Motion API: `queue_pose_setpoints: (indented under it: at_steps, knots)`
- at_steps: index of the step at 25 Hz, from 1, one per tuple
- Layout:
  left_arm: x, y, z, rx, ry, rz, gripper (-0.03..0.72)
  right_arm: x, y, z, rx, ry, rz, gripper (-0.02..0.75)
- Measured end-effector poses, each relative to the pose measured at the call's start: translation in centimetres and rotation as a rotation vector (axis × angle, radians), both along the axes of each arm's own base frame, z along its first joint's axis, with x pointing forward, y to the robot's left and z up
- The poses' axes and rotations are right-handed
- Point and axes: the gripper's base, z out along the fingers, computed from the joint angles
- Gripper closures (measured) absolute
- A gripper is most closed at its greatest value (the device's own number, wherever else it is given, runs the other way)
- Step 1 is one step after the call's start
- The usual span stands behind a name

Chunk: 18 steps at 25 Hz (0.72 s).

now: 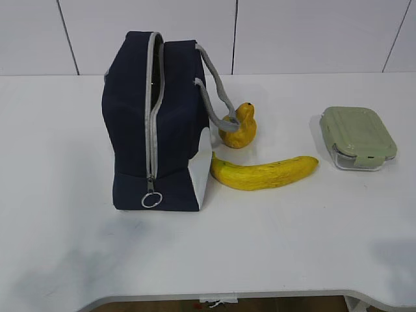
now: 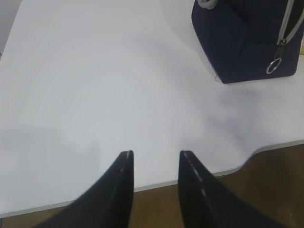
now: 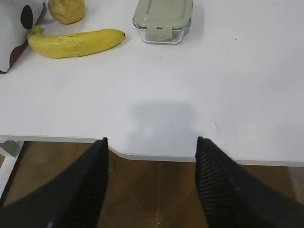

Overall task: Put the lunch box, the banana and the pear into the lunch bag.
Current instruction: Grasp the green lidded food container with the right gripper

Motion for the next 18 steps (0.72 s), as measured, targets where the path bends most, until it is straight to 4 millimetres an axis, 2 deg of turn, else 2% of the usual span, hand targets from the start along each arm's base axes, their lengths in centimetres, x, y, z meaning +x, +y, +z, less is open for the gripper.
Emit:
queue_pose_setpoints:
  at_steps: [18]
  knots:
    - [0.0,0.0,0.0,0.0,0.0,0.0,0.444,0.0,0.0,0.0,0.0,0.0,0.0,0.269]
